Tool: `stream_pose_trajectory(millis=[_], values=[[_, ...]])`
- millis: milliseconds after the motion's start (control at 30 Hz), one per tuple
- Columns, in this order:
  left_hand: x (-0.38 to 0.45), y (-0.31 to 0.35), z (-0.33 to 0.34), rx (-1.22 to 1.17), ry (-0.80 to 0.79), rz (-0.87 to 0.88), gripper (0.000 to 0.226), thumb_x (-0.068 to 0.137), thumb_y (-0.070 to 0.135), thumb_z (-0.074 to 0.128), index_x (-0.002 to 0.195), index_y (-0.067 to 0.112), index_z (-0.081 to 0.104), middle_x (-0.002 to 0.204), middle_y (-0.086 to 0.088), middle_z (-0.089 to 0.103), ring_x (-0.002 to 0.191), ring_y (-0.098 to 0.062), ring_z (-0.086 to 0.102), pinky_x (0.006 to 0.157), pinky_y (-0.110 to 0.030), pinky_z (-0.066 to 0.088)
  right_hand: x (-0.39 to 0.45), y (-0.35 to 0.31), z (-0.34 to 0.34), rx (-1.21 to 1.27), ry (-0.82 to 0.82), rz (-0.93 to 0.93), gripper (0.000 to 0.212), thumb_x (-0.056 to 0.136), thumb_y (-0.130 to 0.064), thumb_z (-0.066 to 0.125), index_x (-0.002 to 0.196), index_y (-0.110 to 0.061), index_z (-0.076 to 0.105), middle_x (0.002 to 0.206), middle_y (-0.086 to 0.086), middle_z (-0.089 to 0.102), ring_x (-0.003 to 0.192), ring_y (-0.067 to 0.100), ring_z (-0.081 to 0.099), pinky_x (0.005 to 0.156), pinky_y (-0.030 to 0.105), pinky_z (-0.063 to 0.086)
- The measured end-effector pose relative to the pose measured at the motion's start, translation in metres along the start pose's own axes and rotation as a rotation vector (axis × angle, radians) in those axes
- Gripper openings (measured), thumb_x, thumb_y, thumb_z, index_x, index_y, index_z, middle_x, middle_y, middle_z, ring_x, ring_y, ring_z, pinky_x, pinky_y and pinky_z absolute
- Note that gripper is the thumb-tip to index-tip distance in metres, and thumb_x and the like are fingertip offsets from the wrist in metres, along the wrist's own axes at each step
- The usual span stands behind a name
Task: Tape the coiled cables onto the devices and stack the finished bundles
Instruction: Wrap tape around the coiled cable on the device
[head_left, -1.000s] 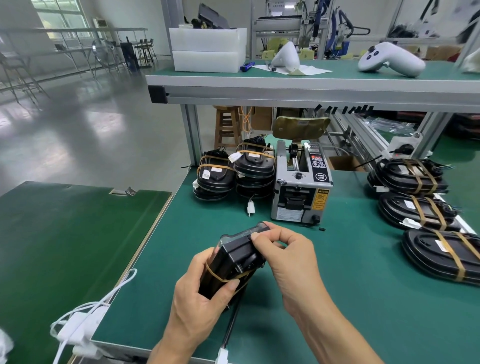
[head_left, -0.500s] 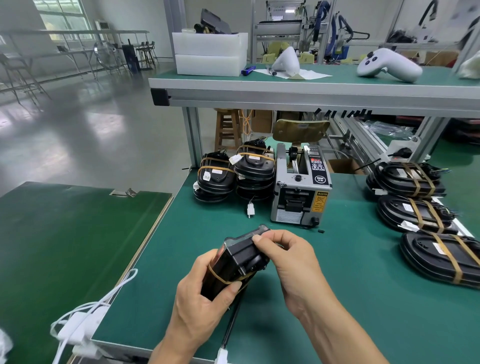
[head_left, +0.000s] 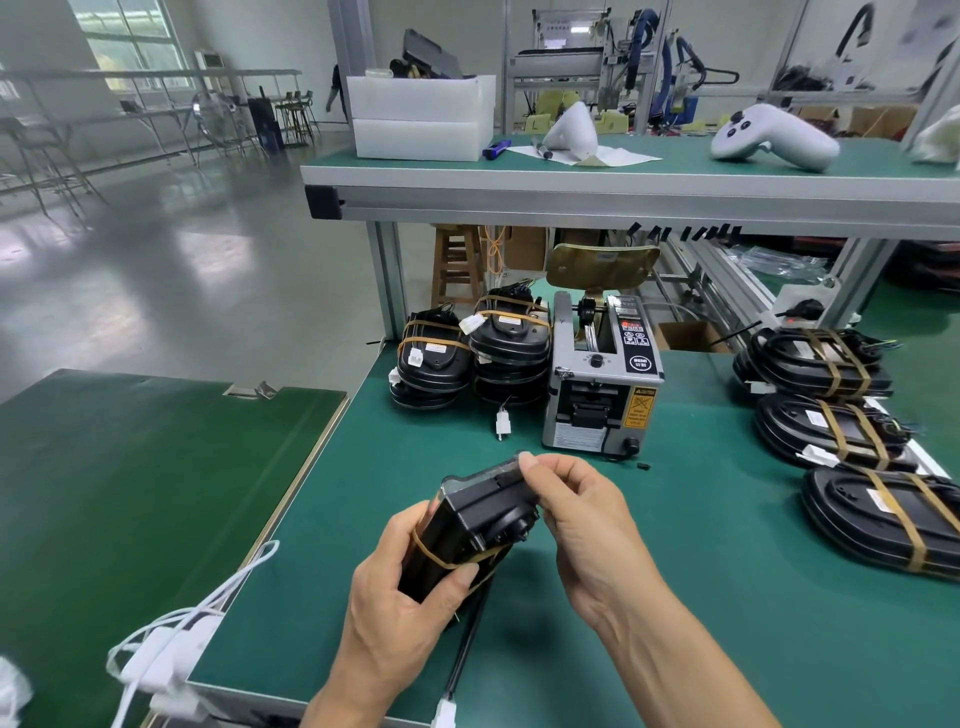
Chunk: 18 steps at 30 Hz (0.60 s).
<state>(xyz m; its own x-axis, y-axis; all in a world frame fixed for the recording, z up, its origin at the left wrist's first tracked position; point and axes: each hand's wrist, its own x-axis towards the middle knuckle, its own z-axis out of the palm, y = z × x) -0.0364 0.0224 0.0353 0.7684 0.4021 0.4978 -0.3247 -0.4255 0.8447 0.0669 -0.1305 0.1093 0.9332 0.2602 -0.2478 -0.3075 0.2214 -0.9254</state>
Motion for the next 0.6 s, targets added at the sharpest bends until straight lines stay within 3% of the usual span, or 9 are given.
stream_pose_trajectory(millis=[67,167,333,433,533,600], values=[[-0.001,-0.002,0.0,0.001,-0.007,-0.006,0.053,0.088,0.067,0.078,0.135,0.049,0.061,0.116,0.011,0.079,0.104,-0.013,0.075,0.091,-0.018,0.055,-0.002,0.001,0.002,-0.018,0.003,-0.037,0.027,0.085,-0.026,0.085,0.1,-0.011,0.069,0.088,-0.001,0.069,0.079,0.005,0.062,0.082,0.024,0.046],[-0.001,-0.003,0.001,0.01,-0.019,-0.001,0.053,0.087,0.059,0.08,0.135,0.045,0.061,0.118,0.01,0.078,0.105,-0.014,0.075,0.092,-0.019,0.056,-0.007,0.002,0.005,-0.121,0.047,-0.114,0.032,0.081,-0.025,0.088,0.104,-0.014,0.069,0.097,0.001,0.072,0.084,0.008,0.063,0.077,0.021,0.049],[-0.001,-0.003,-0.002,0.015,-0.037,-0.002,0.054,0.089,0.068,0.075,0.137,0.048,0.06,0.118,0.013,0.078,0.106,-0.011,0.075,0.091,-0.016,0.055,-0.013,0.006,0.006,-0.25,0.016,-0.142,0.064,0.061,-0.052,0.09,0.113,-0.024,0.064,0.113,-0.001,0.071,0.105,0.016,0.067,0.097,0.038,0.055],[-0.002,-0.003,-0.003,-0.001,-0.029,-0.007,0.054,0.088,0.07,0.075,0.136,0.051,0.06,0.118,0.012,0.078,0.106,-0.011,0.075,0.091,-0.016,0.055,-0.015,0.007,0.006,-0.263,-0.044,-0.14,0.075,0.052,-0.065,0.086,0.115,-0.031,0.062,0.115,-0.008,0.069,0.104,0.004,0.065,0.095,0.031,0.053],[-0.002,-0.003,-0.004,-0.025,-0.012,-0.02,0.056,0.089,0.072,0.074,0.138,0.052,0.059,0.122,0.013,0.077,0.11,-0.009,0.073,0.094,-0.016,0.053,-0.011,0.006,0.0,-0.131,-0.085,-0.101,0.067,0.066,-0.068,0.081,0.118,-0.029,0.065,0.113,-0.01,0.072,0.105,0.006,0.064,0.097,0.028,0.046],[-0.002,-0.003,-0.005,-0.041,-0.017,-0.025,0.057,0.09,0.071,0.074,0.142,0.052,0.058,0.126,0.014,0.076,0.115,-0.008,0.072,0.097,-0.015,0.052,-0.008,0.006,-0.004,-0.094,-0.113,-0.089,0.058,0.078,-0.067,0.073,0.125,-0.036,0.063,0.113,-0.016,0.074,0.11,0.001,0.066,0.103,0.03,0.044]])
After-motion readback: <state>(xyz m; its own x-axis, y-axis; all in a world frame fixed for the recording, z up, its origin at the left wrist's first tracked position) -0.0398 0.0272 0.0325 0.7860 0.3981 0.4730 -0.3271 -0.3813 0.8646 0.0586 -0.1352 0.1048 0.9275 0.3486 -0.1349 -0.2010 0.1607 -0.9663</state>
